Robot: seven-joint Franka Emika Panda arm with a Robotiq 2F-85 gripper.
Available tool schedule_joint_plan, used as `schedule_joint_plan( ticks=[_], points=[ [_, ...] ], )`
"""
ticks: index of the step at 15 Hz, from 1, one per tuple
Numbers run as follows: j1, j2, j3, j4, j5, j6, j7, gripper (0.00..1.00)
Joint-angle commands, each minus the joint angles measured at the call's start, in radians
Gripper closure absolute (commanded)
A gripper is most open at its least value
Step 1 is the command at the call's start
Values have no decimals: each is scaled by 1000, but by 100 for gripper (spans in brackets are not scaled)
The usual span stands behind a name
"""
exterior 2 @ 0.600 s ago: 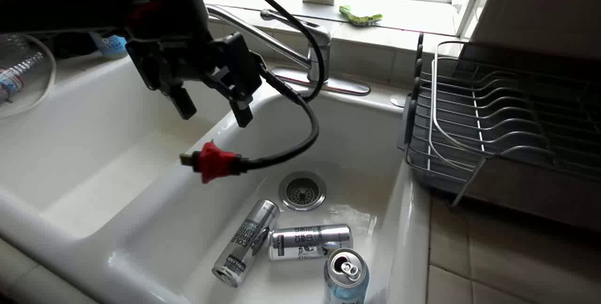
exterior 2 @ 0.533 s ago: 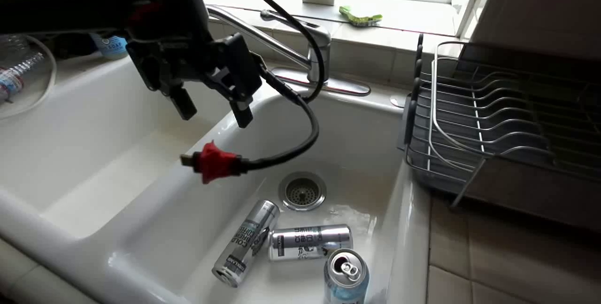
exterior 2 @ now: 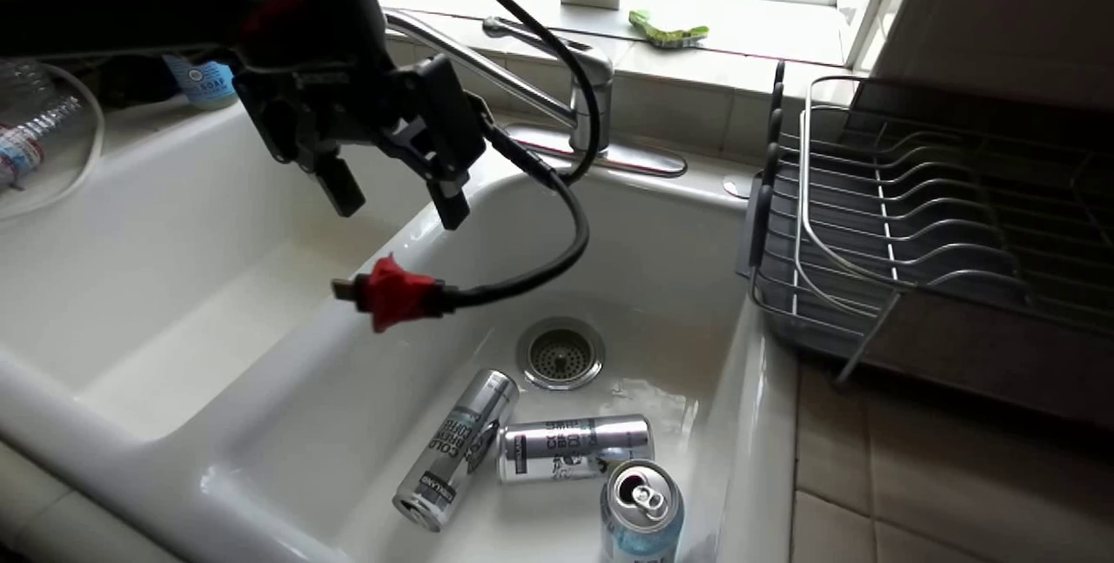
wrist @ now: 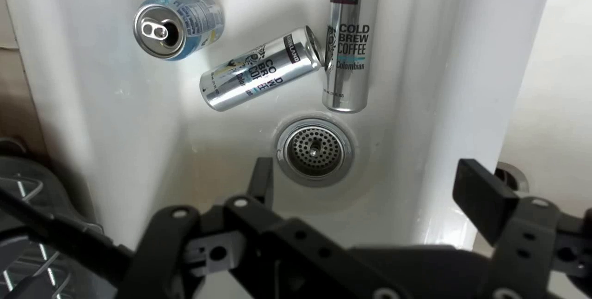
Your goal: Take the bottle off the window
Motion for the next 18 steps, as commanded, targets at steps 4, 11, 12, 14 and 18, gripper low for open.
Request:
schedule_joint_plan(
  ticks=[4,11,12,14,18],
  points=[
    [65,54,65,161,-90,2,-76,0],
    [96,197,121,456,-207,-1,-137,0],
    [99,224,121,492,-216,4,-145,0],
    [109,178,107,446,-201,18,-132,0],
    [110,240,108,503,-212,19,-142,0]
  ],
)
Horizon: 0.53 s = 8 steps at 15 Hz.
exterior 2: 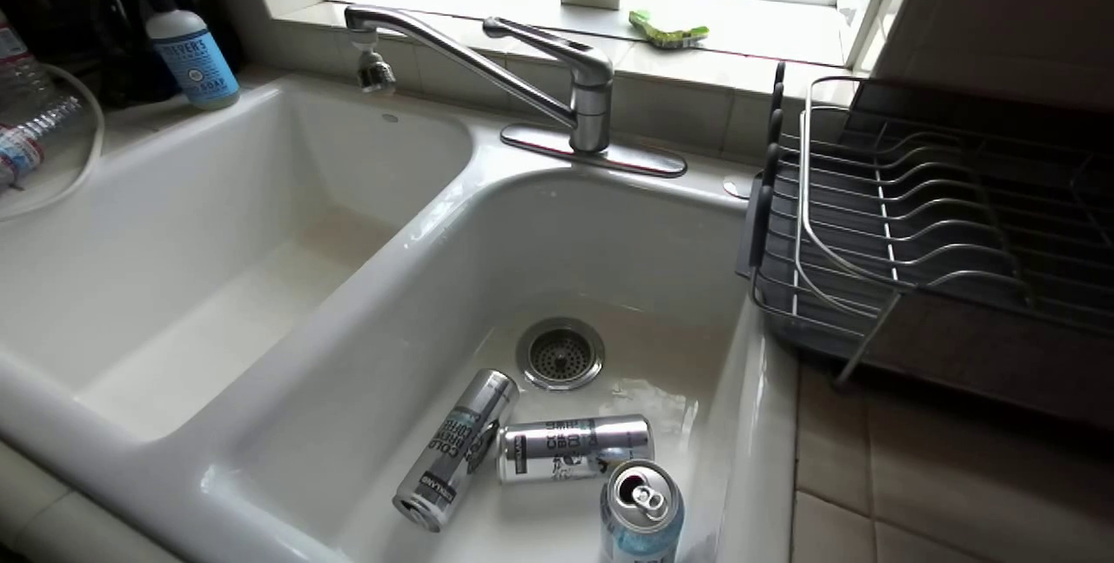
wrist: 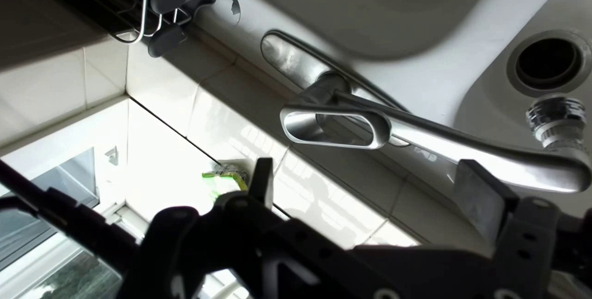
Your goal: Take the bottle off the window
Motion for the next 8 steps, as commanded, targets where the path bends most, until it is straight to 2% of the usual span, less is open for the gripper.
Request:
schedule_joint_plan(
  ticks=[1,2,4,8],
  points=[
    [16,4,-13,4,-7,-5,4,0],
    [16,5,-13,4,-7,-5,4,0],
    [26,20,-25,33,5,72,-12,0],
    [34,113,-25,186,7,165,-62,0]
  ],
)
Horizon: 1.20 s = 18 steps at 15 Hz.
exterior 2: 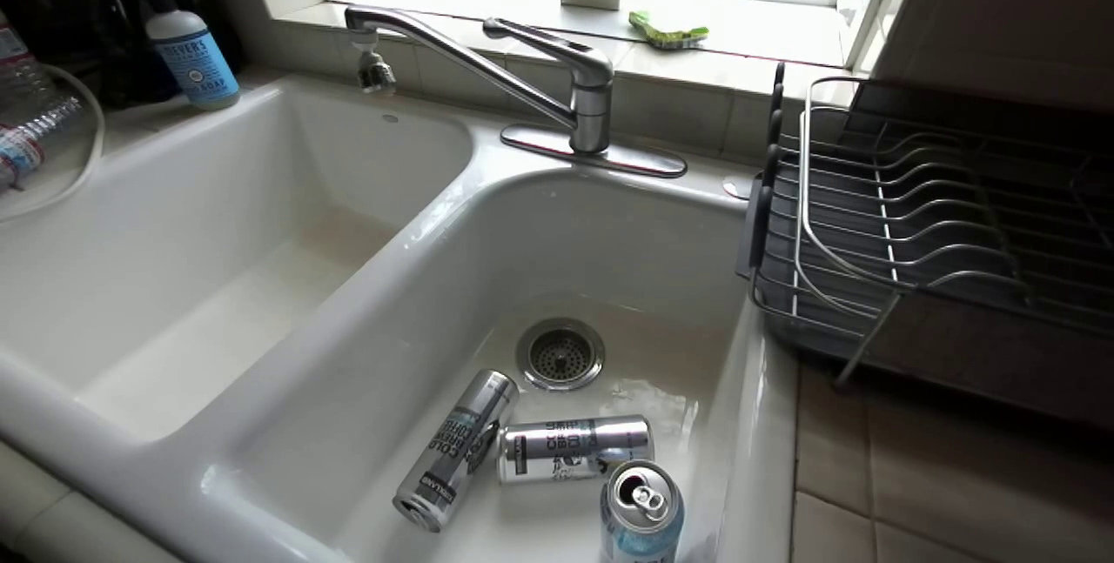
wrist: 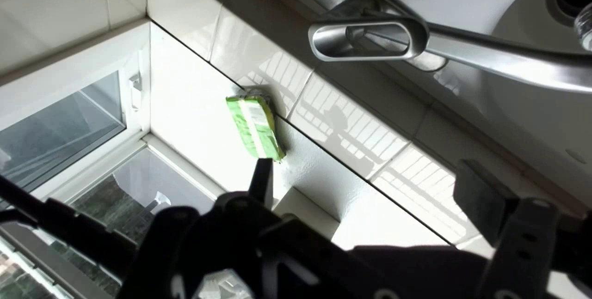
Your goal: Take the bottle off the window
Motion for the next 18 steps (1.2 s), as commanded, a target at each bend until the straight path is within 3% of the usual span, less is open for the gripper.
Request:
schedule_joint_plan(
  ticks=[1,7,12,13,18],
  points=[
    [22,113,-10,170,9,32,-52,0],
    [39,307,-16,473,48,71,-163,0],
    [31,480,-16,740,147,15,-259,0],
    [30,391,-15,615,102,59,-210,0],
    [22,471,-11,711,127,52,-233,0]
  ],
)
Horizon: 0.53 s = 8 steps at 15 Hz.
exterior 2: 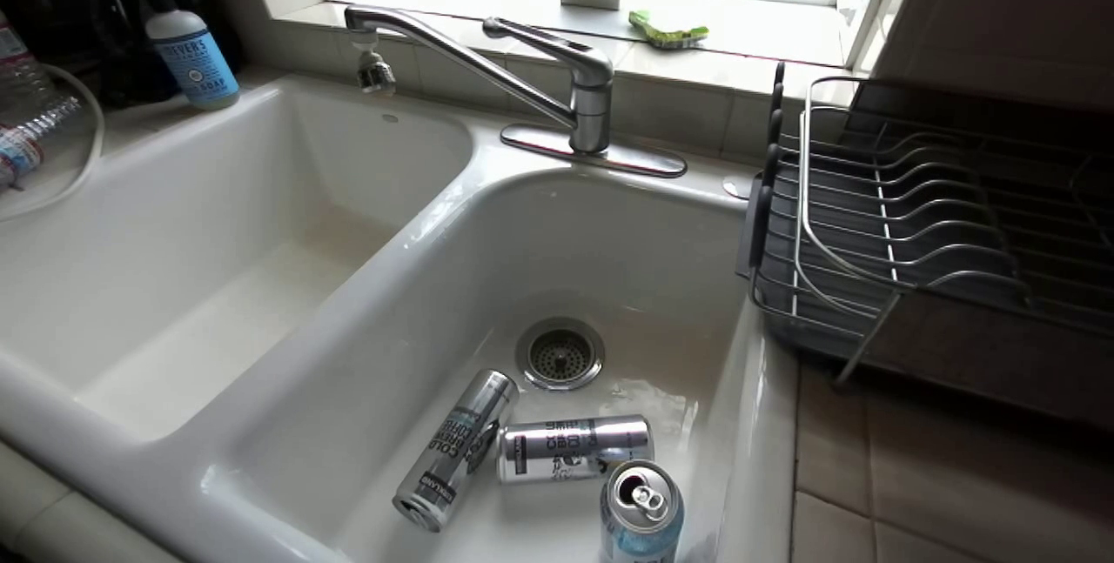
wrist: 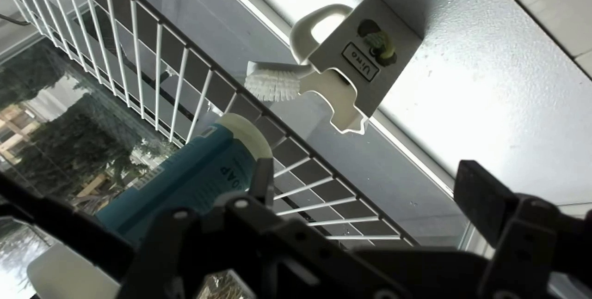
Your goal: Take the bottle off the window
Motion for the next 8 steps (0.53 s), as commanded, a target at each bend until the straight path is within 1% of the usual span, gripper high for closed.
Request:
schedule_joint_plan(
  ticks=[1,2,3,4,8],
  points=[
    [0,1,0,3,0,-1,0,0],
    [0,1,0,5,0,-1,0,0],
    [-4,16,-7,36,20,-10,74,0],
    [-11,24,-14,49,23,8,119,0],
    [-27,83,-29,161,74,-5,273,0]
  ],
)
